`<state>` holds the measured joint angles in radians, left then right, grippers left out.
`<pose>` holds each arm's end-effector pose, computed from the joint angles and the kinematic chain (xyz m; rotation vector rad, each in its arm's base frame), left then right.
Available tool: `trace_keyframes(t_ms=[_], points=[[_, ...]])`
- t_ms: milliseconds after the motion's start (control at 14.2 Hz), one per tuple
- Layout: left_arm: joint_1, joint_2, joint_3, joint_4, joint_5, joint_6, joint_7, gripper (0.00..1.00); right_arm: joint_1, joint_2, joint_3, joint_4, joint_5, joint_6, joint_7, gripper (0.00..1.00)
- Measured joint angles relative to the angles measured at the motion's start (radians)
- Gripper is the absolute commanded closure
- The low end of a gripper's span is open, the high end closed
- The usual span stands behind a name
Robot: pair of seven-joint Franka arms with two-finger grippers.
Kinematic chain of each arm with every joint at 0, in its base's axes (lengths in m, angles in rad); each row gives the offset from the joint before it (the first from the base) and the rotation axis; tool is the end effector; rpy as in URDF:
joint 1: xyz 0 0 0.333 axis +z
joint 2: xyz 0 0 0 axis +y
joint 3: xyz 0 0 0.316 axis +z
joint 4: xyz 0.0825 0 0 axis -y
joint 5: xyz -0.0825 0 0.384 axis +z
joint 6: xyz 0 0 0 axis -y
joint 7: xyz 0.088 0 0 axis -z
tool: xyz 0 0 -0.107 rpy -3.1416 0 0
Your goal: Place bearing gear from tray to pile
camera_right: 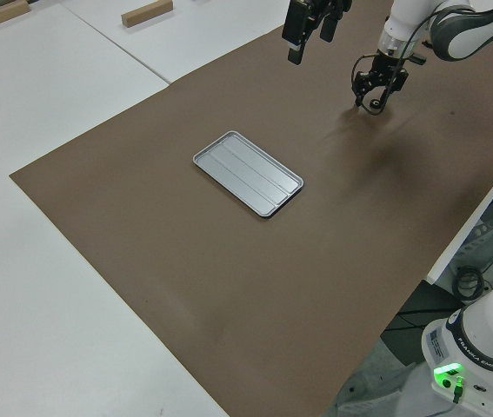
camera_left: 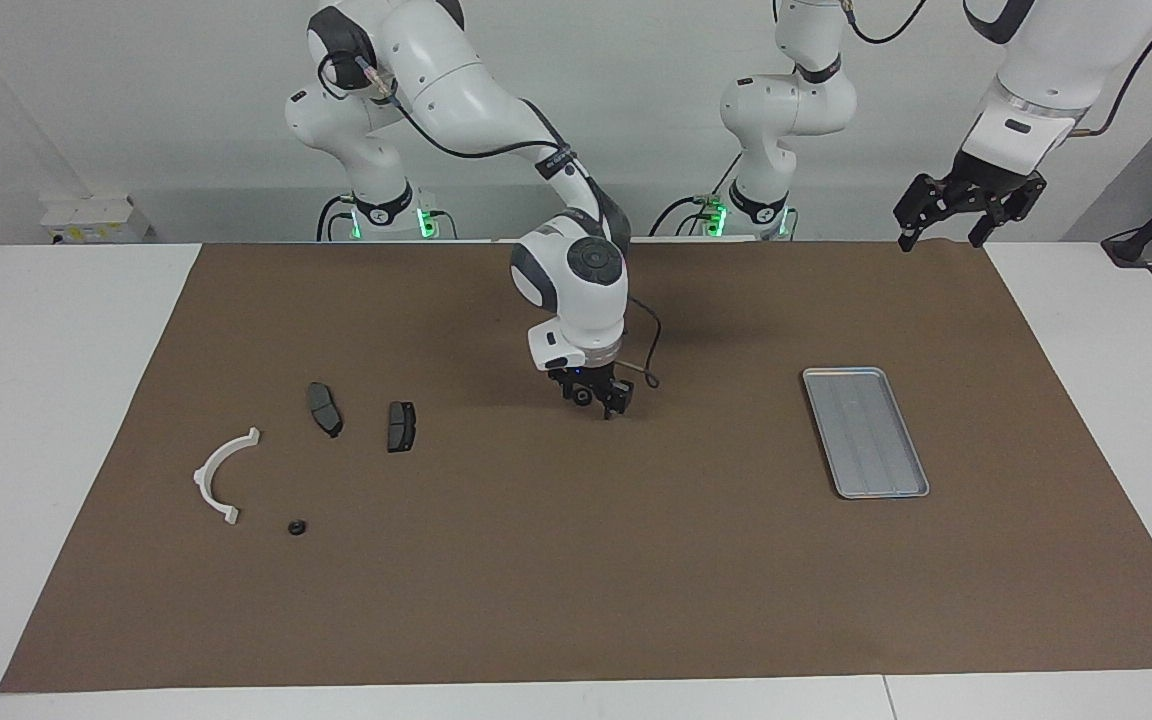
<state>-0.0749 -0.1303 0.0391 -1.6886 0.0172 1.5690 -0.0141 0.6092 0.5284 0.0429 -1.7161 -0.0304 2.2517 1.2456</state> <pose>0.5126 -0.0151 0.6382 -3.1295 0.0342 -0.0171 0.5355 0.4042 0.2831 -3.0053 0.8975 -0.0098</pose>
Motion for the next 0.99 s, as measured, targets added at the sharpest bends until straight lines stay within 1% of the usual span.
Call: trace_keyframes(t_ms=[141,211,564,705,775,846,987], points=[[0.000,0.000,-0.001,0.000,0.000,0.001,0.026,0.00,-0.001,-0.007,-0.001,-0.001,0.000,0.000,0.000,0.90],[0.000,0.000,-0.001,0.000,0.000,0.002,0.045,0.00,-0.001,-0.009,-0.001,-0.002,0.000,-0.001,0.000,1.00],[-0.008,0.000,-0.009,0.000,-0.008,0.003,0.071,0.00,-0.001,-0.009,-0.001,-0.002,0.000,-0.001,0.000,1.00],[-0.016,0.000,-0.011,0.000,-0.037,0.004,0.050,0.00,-0.003,-0.009,-0.003,0.005,0.000,-0.010,0.000,1.00],[-0.017,0.000,-0.011,0.000,-0.047,0.005,0.040,0.00,-0.009,-0.009,-0.006,0.022,-0.001,-0.037,0.000,1.00],[-0.019,0.000,-0.011,0.000,-0.051,0.005,0.034,0.00,-0.026,-0.011,-0.008,0.058,-0.005,-0.090,-0.012,1.00],[-0.026,0.000,-0.012,0.000,-0.052,0.005,0.029,0.00,-0.092,-0.023,-0.011,0.161,-0.005,-0.234,-0.127,1.00]])
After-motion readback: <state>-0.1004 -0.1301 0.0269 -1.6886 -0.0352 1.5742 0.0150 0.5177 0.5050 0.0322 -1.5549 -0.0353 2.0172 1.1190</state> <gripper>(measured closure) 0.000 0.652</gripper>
